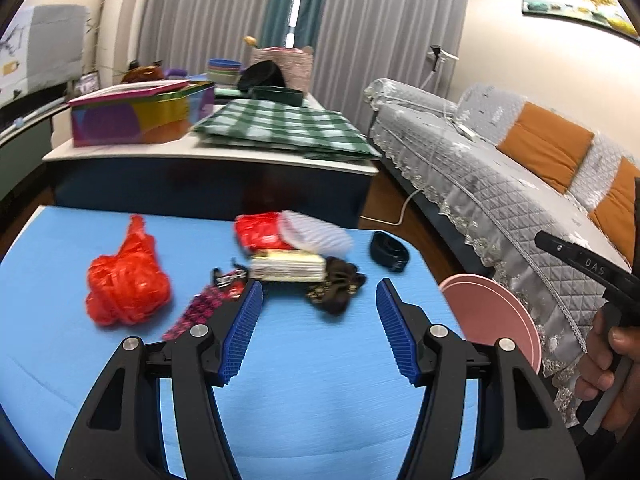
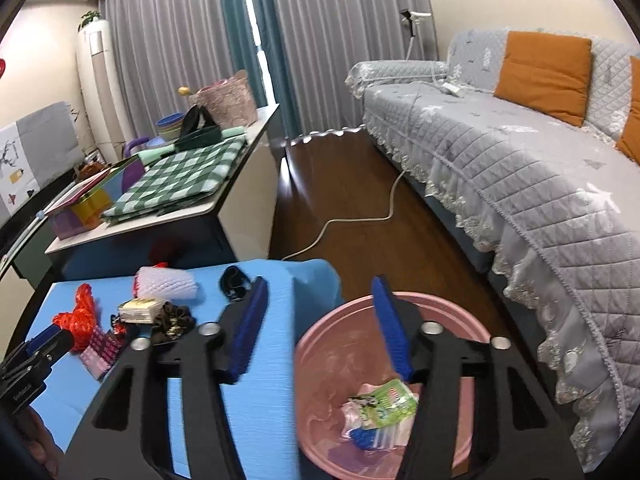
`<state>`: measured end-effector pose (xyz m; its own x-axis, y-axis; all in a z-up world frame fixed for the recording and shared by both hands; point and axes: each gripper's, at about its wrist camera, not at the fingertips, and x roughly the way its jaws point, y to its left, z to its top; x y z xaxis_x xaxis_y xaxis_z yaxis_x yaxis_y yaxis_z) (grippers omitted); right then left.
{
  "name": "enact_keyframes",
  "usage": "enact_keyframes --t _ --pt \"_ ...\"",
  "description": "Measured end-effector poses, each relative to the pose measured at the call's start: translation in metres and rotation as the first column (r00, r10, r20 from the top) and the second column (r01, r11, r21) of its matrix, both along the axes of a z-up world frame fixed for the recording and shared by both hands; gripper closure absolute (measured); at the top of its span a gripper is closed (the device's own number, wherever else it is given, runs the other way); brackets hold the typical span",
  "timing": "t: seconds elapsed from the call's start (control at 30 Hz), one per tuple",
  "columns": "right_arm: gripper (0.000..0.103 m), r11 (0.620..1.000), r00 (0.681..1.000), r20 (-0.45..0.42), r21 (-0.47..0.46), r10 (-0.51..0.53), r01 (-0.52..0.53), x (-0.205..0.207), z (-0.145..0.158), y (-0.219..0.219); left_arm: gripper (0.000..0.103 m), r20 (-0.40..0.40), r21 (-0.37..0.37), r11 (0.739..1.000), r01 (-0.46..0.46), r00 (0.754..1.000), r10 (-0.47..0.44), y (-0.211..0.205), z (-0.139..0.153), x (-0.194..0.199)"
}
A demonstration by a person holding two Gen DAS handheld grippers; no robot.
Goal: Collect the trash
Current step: 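Move both open tools back to the red plastic bag and black scrunchie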
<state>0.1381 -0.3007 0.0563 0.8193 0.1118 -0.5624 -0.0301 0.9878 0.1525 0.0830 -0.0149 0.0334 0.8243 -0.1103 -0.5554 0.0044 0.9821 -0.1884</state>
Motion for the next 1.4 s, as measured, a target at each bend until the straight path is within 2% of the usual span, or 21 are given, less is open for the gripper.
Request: enact_keyframes --t 0.1,0.37,0.73,0.8,0.97,1.07,1.3,1.4 --pt "0.066 0.999 0.999 -0.021 0.018 0.041 -0.04 0.007 -0.005 0.02 0.044 -0.002 -0.006 1.0 -0.028 1.0 0.028 0.018 -0.002 -0.004" --pt "0.066 0.986 0.986 -0.036 0.006 0.165 -0.165 0.016 -0.014 0.087 0.045 -0.033 -0.041 0.988 -0.149 0.988 0.148 0.069 -0.015 -0.013" --pt "0.063 0.958 0.951 -0.117 0.015 0.286 -0.286 0.039 -0.045 0.153 0.046 -0.09 -0.021 0.962 -0.273 0.959 0.27 0.113 -0.041 -0.004" --pt "0.055 0.953 0.944 -0.135 0.02 0.301 -0.302 0.042 -0.051 0.161 0.046 -0.08 -0.006 0.949 -0.316 0.946 0.314 0.12 -0.041 -0.003" --pt "0.047 0.947 0.931 -0.172 0.026 0.321 -0.321 0.048 -0.066 0.175 0.043 -0.076 -0.021 0.926 -0.376 0.925 0.374 0.137 -0.041 0.005" --pt "0.047 0.947 0.927 -0.196 0.022 0.319 -0.321 0.053 -0.076 0.181 0.034 -0.086 -0.032 0.92 -0.391 0.918 0.387 0.142 -0.045 0.012" --pt "0.047 0.958 0.927 -0.244 0.026 0.285 -0.287 0.065 -0.093 0.18 0.034 -0.116 -0.051 0.921 -0.385 0.919 0.378 0.143 -0.055 0.023" --pt "0.052 0.957 0.924 -0.255 0.024 0.286 -0.29 0.067 -0.096 0.18 0.034 -0.124 -0.052 0.924 -0.38 0.92 0.371 0.142 -0.057 0.027"
